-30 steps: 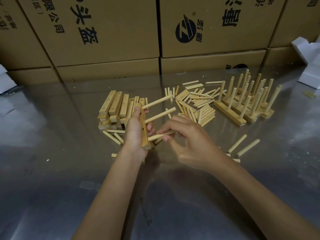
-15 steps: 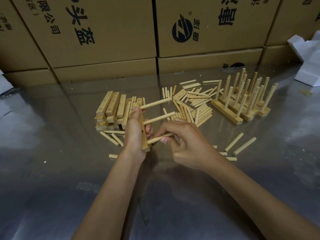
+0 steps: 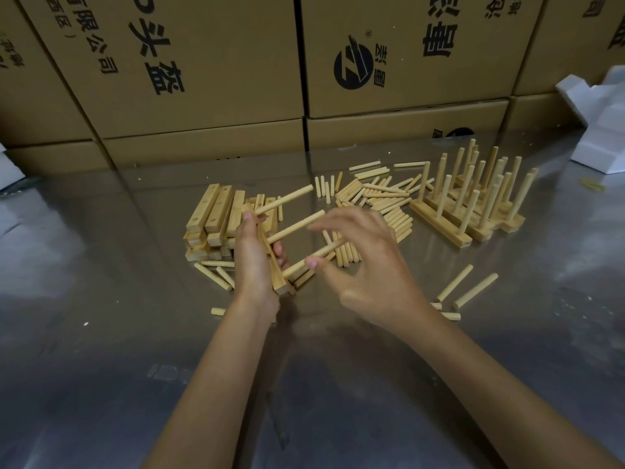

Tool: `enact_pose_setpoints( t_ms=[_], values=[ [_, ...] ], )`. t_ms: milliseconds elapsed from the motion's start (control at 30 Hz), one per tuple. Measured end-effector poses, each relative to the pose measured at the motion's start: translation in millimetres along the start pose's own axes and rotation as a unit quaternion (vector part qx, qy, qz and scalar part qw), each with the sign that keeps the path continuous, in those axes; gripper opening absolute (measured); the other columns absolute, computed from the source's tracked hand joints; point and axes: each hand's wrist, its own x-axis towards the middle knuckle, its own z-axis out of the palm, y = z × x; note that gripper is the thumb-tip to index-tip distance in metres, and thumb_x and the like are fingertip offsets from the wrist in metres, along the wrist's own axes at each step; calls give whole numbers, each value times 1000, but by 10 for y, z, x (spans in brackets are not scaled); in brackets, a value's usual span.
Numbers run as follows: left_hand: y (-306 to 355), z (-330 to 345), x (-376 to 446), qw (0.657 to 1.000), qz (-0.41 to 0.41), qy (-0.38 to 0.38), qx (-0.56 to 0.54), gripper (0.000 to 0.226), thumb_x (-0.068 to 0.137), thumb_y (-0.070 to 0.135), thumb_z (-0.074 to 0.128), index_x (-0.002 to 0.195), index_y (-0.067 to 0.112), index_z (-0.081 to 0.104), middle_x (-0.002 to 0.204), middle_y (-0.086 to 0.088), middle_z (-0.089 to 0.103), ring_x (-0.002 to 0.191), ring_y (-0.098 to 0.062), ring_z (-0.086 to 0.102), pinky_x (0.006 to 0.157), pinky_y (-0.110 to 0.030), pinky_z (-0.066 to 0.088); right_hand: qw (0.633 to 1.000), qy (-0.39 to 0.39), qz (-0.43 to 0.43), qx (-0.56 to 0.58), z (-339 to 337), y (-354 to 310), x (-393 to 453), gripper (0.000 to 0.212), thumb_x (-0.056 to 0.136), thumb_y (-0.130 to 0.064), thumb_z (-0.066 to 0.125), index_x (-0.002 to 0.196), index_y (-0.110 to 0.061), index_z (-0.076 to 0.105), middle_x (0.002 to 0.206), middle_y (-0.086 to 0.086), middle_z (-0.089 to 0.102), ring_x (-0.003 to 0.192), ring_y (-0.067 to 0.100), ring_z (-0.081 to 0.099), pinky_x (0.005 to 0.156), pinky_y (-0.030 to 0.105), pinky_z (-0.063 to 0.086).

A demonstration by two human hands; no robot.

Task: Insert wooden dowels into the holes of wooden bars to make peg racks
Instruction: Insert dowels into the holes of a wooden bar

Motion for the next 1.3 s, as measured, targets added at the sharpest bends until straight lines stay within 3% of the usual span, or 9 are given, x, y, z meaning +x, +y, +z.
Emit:
enact_pose_setpoints(
  t_ms=[100, 233, 333, 533, 633, 867, 1100, 1200, 1300],
  values=[
    [7, -7, 25, 999, 6, 30, -27, 45, 105, 51, 36, 127, 18, 58, 67, 5, 49, 51, -5, 45, 49, -19, 40, 990, 84, 88, 67, -35, 32, 18, 17, 90, -38, 67, 93, -25, 56, 86, -6, 56, 80, 9, 52, 70, 25, 43],
    [-1, 34, 10, 998, 44, 49, -23, 45, 105, 53, 33, 133, 22, 50, 97, -1, 54, 69, -8, 51, 60, -24, 45, 972, -92, 212, 45, -111, 154, 63, 41, 84, -68, 57, 85, -27, 64, 77, -5, 61, 70, 5, 57, 66, 29, 46],
    [-48, 99, -49, 999, 48, 21, 3, 43, 104, 54, 33, 137, 29, 45, 109, 2, 57, 84, -9, 58, 66, -31, 49, 934, -186, 254, 170, -63, 148, 59, 37, 85, -60, 64, 87, -24, 75, 71, -10, 65, 68, -4, 57, 64, 15, 42],
    [-89, 200, -135, 993, 44, -106, 30, 26, 103, 44, 45, 127, 34, 48, 113, -2, 66, 96, -9, 72, 74, -40, 61, 940, -128, 261, 177, -235, 286, 141, 14, 89, -28, 73, 91, -14, 75, 74, -7, 65, 57, -7, 53, 52, 6, 37],
    [-107, 190, -156, 985, 27, -156, 70, 40, 99, 37, 55, 138, 31, 46, 123, -1, 69, 106, -14, 70, 84, -38, 60, 953, -95, 277, 83, -464, 498, 184, 8, 93, -25, 68, 93, -20, 74, 82, -7, 65, 74, -2, 56, 61, 16, 41],
    [-149, 197, -154, 979, 17, -167, 114, 48, 96, 39, 61, 141, 30, 44, 107, 8, 76, 111, -14, 67, 86, -32, 58, 896, 57, 412, -156, -883, 1114, 88, 24, 90, -34, 69, 69, -22, 66, 75, -3, 65, 88, 25, 63, 74, 31, 46],
    [-165, 180, -125, 978, 18, -158, 132, 38, 94, 37, 64, 130, 30, 54, 104, 6, 76, 106, -15, 70, 83, -33, 58, 863, 90, 439, -234, -842, 1187, 30, 25, 87, -41, 69, 74, -20, 69, 79, 5, 67, 86, 28, 64, 75, 37, 51],
    [-153, 169, -120, 979, 20, -147, 140, 39, 85, 37, 70, 122, 30, 59, 108, 0, 75, 104, -17, 70, 83, -34, 57, 850, 108, 431, -282, -849, 1205, 13, 24, 87, -38, 67, 82, -16, 72, 87, 10, 66, 99, 32, 59, 78, 37, 47],
    [-148, 151, -119, 972, 47, -125, 191, 20, 97, 27, 60, 116, 29, 62, 101, 1, 75, 100, -15, 70, 81, -30, 58, 845, 112, 428, -300, -854, 1208, 0, 35, 85, -42, 70, 97, -10, 68, 101, 14, 65, 108, 33, 54, 84, 41, 47]
  ],
)
